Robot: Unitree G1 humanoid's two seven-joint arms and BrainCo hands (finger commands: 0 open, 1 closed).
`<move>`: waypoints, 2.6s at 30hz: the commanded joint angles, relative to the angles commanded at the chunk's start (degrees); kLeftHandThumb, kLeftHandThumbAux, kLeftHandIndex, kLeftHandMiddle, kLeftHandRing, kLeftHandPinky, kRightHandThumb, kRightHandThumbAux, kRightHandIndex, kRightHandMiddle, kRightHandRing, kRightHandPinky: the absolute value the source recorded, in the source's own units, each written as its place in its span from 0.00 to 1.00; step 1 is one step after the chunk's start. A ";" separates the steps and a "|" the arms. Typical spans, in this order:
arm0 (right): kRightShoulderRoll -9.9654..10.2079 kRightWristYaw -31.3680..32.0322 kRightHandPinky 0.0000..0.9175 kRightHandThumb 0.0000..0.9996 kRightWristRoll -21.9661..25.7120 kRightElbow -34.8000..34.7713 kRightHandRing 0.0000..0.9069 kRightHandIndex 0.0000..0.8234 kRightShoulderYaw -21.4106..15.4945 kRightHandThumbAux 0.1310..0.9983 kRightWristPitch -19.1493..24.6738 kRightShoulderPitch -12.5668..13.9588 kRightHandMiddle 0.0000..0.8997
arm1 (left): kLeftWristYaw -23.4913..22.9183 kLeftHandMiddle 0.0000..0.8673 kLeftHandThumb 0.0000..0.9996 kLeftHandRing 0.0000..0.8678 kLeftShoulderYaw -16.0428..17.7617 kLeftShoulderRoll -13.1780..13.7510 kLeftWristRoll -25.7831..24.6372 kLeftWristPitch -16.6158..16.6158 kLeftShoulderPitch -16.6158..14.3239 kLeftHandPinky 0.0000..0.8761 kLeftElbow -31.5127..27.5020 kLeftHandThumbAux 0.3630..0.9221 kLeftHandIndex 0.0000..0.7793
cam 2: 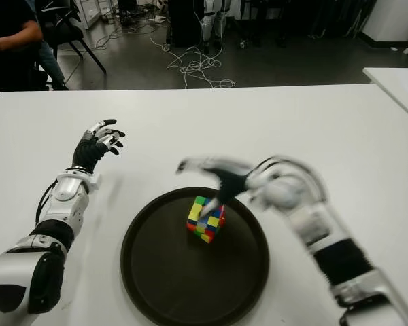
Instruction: Pick up the Rubik's Cube and put it in the plate
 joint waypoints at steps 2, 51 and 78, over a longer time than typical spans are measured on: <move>2.92 -8.27 0.00 0.00 -0.38 2.17 0.00 0.00 -2.91 0.68 -2.32 1.47 0.00 | -0.01 0.50 0.15 0.58 0.04 -0.04 -0.06 -0.01 0.04 0.64 -0.01 0.55 0.30; 22.58 -34.08 0.29 0.10 18.46 38.31 0.30 0.22 -19.50 0.78 -4.32 0.02 0.31 | -0.80 0.49 0.15 0.57 -0.38 0.29 0.10 -0.21 0.86 0.63 -0.43 0.52 0.30; 22.39 -37.17 0.23 0.10 16.16 41.54 0.27 0.20 -18.70 0.77 -7.79 -0.95 0.29 | -0.95 0.47 0.16 0.58 0.53 0.33 -1.32 0.98 0.76 0.64 -0.71 0.55 0.28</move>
